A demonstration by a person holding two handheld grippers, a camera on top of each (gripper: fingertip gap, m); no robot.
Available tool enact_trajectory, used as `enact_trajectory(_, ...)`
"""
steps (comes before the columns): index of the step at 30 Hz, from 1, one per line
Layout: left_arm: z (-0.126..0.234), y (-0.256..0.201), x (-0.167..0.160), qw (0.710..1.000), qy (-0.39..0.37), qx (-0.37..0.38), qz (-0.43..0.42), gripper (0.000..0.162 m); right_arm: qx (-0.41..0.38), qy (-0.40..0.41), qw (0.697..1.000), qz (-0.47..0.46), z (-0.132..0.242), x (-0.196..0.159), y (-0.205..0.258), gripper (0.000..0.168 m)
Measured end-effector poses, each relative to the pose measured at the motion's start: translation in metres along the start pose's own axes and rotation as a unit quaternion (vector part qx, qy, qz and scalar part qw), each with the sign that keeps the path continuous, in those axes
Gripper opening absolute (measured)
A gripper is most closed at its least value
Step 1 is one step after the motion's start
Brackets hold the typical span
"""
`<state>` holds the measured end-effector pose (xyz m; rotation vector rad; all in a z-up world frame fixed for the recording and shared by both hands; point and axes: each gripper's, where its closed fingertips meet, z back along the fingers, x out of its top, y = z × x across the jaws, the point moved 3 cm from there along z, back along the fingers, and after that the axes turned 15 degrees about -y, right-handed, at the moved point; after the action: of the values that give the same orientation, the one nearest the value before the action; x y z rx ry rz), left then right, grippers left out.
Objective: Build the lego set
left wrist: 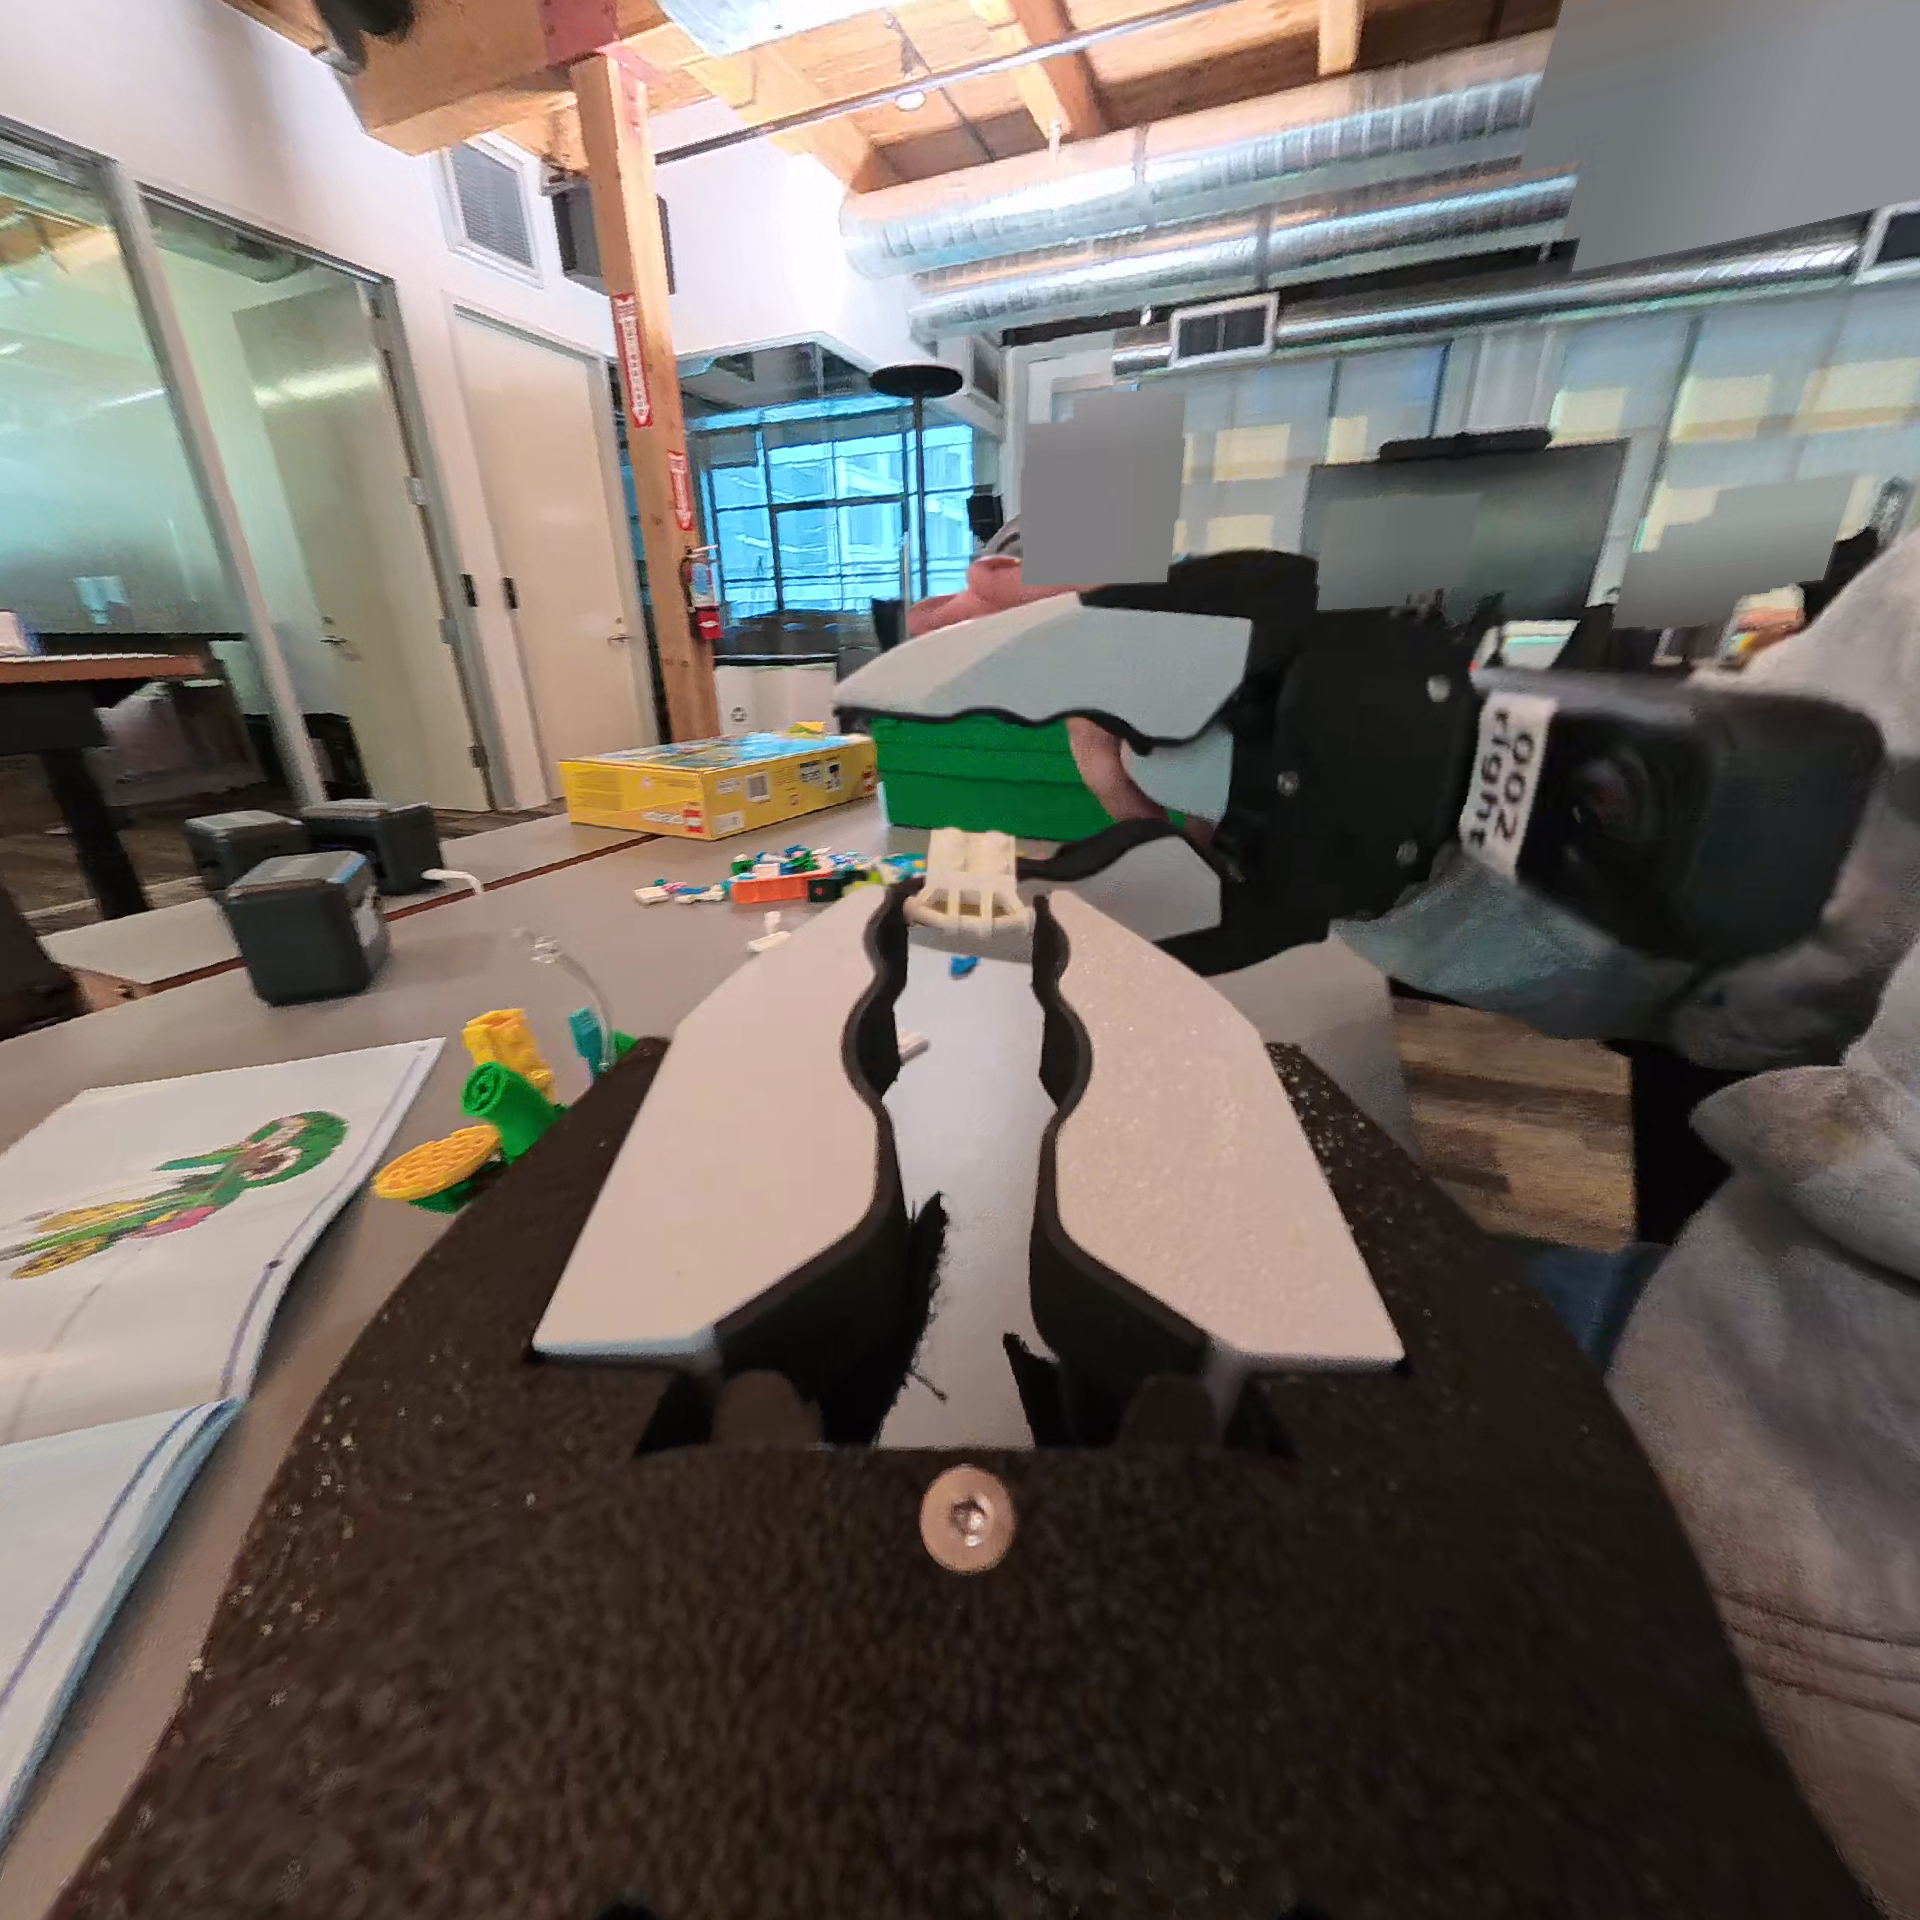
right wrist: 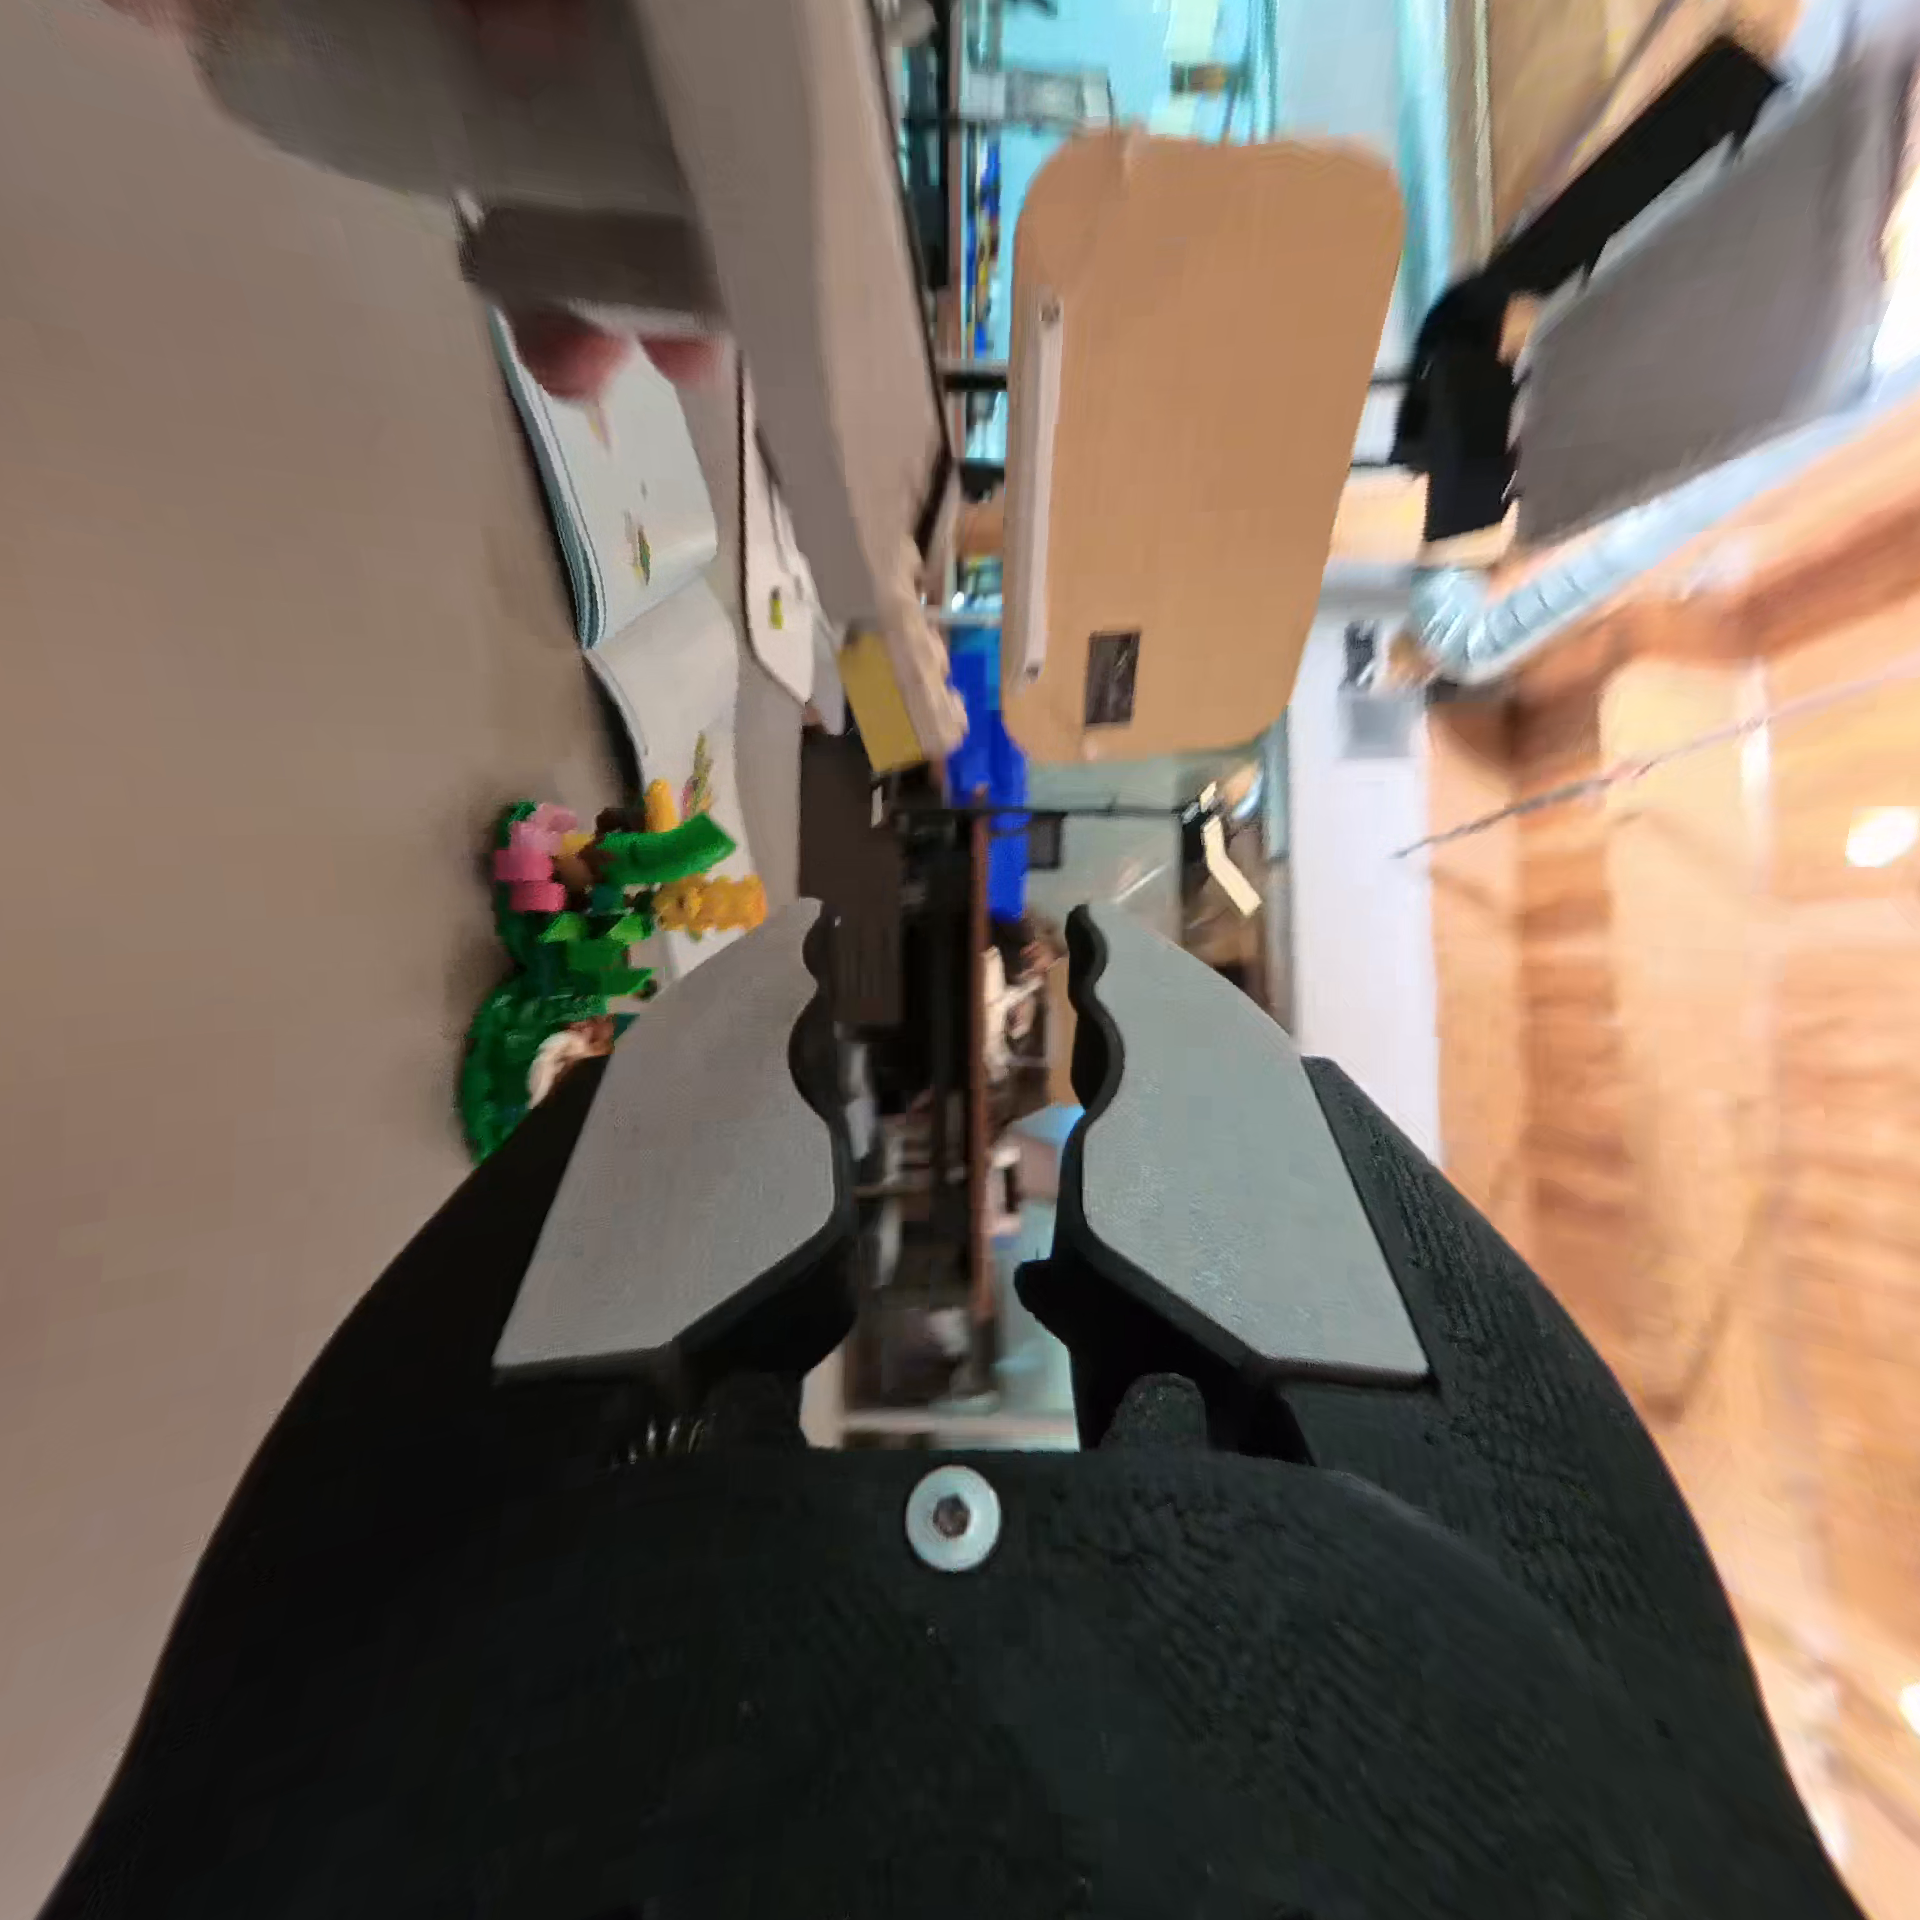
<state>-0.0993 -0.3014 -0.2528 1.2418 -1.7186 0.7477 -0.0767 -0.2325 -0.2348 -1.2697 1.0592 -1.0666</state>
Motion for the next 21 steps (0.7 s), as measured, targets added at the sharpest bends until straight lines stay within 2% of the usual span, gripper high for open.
enact_trajectory(2, 0.001, 0.002, -0.001, 1.000, 0.008, 0.010, -0.021, 0.023, -0.018, 0.023, 0.995, -0.099, 0.004, -0.018, 0.004, 0.039)
enact_trajectory(4, 0.001, 0.001, -0.002, 0.999, 0.014, 0.010, -0.029, 0.023, -0.059, 0.036, 0.974, -0.215, 0.010, -0.037, 0.011, 0.039)
enact_trajectory(7, 0.000, 0.001, -0.004, 0.999, 0.023, 0.016, -0.041, 0.023, -0.145, 0.061, 0.921, -0.356, 0.022, -0.071, 0.022, 0.028)
enact_trajectory(10, 0.001, 0.009, -0.003, 0.998, 0.020, 0.045, -0.036, 0.023, -0.184, 0.086, 0.857, -0.474, 0.029, -0.099, 0.038, 0.020)
enact_trajectory(12, 0.002, 0.011, -0.003, 0.998, 0.017, 0.053, -0.027, 0.023, -0.208, 0.091, 0.832, -0.506, 0.032, -0.111, 0.036, 0.012)
enact_trajectory(16, 0.002, 0.015, -0.002, 0.997, 0.016, 0.068, -0.022, 0.023, -0.252, 0.077, 0.815, -0.516, 0.044, -0.122, 0.026, 0.000)
enact_trajectory(21, 0.002, 0.015, -0.004, 0.996, 0.023, 0.075, -0.033, 0.023, -0.301, 0.039, 0.788, -0.536, 0.063, -0.127, 0.014, 0.000)
